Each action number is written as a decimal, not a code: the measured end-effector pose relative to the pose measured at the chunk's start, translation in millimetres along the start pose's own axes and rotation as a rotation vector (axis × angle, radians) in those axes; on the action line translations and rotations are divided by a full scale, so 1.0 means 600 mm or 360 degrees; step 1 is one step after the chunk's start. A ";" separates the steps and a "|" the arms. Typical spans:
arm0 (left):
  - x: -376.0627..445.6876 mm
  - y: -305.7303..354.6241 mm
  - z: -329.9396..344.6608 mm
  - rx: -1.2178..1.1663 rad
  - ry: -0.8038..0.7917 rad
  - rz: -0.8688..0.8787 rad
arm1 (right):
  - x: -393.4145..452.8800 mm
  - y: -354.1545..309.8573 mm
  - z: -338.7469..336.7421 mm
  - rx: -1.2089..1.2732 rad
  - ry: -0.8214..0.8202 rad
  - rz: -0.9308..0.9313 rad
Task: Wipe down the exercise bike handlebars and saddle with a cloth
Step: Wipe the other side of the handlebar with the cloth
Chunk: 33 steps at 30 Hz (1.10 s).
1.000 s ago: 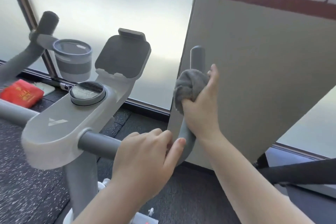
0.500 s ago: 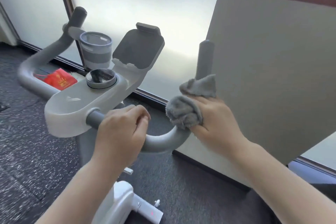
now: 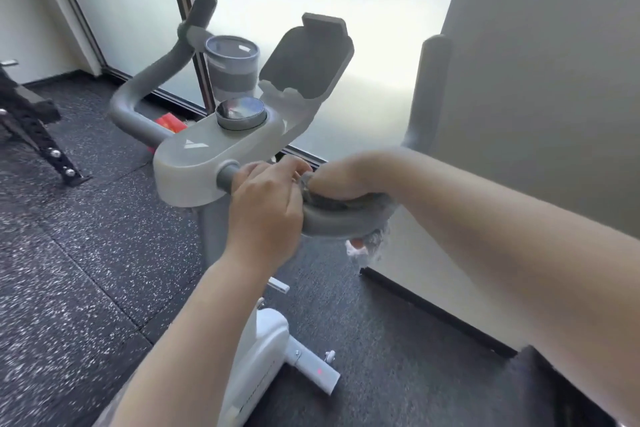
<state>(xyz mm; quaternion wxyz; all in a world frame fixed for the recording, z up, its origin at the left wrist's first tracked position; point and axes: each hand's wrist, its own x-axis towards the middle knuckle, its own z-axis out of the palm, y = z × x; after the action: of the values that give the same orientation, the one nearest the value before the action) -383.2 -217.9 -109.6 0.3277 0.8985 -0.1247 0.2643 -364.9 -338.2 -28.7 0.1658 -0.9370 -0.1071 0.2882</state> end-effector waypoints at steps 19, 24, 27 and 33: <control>0.003 -0.009 -0.010 -0.0115 -0.0047 -0.0035 | -0.005 0.024 0.002 -0.0357 0.0211 -0.0347; -0.003 -0.010 -0.007 0.0051 -0.0071 0.0069 | -0.027 0.040 0.117 -0.0666 0.1625 -0.0315; -0.001 -0.023 0.000 0.0240 -0.0178 -0.0004 | -0.040 0.066 0.159 -0.0539 0.1681 -0.0523; 0.004 -0.022 -0.006 0.0141 -0.0183 0.0014 | -0.059 0.048 0.100 -0.0875 0.1119 -0.0552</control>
<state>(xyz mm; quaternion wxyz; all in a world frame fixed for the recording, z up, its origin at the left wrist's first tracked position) -377.2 -205.8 -113.0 0.2788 0.9252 -0.1355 0.2189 -425.2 -360.0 -68.3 -0.0164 -0.9552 -0.2715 -0.1171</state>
